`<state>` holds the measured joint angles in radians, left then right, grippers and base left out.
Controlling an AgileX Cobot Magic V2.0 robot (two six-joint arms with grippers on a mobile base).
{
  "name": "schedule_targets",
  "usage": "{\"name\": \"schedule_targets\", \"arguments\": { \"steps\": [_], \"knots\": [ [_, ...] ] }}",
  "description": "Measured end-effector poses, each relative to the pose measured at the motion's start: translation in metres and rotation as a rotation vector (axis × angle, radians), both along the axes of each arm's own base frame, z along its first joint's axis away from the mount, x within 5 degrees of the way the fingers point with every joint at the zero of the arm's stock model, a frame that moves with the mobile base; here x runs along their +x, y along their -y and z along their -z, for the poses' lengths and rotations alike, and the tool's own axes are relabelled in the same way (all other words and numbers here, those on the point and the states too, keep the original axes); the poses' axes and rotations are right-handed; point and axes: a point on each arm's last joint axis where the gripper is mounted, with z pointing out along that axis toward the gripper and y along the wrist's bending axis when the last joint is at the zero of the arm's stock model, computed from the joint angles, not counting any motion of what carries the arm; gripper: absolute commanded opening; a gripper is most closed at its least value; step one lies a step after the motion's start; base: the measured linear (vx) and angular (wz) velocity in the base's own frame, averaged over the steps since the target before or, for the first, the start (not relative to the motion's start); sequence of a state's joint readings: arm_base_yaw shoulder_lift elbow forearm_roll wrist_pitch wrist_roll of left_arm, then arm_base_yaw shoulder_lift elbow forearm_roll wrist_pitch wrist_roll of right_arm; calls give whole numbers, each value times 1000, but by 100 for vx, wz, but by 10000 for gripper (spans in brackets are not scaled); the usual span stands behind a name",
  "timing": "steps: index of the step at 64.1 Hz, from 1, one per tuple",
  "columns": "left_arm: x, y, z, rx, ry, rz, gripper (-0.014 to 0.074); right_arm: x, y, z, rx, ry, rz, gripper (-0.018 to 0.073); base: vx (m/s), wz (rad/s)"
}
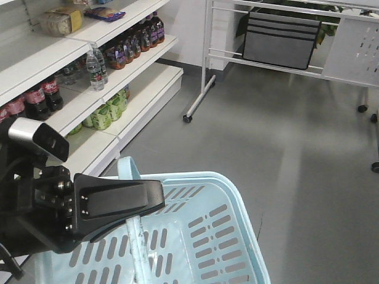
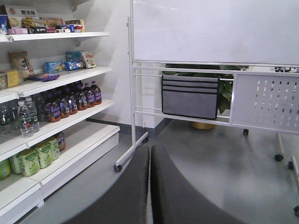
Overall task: Place coke in basket with both arms
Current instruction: 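Drive the base, carrying the basket, to the aisle with the cola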
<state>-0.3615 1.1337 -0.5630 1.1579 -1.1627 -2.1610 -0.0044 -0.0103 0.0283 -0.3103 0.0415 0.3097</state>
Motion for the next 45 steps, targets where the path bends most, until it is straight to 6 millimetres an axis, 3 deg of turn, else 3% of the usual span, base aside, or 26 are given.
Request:
{"name": "schedule_targets", "arguments": {
  "steps": [45],
  "knots": [
    [0, 0, 0, 0, 1, 2, -6, 0, 0, 0, 0, 0, 0, -5, 7, -25]
  ]
}}
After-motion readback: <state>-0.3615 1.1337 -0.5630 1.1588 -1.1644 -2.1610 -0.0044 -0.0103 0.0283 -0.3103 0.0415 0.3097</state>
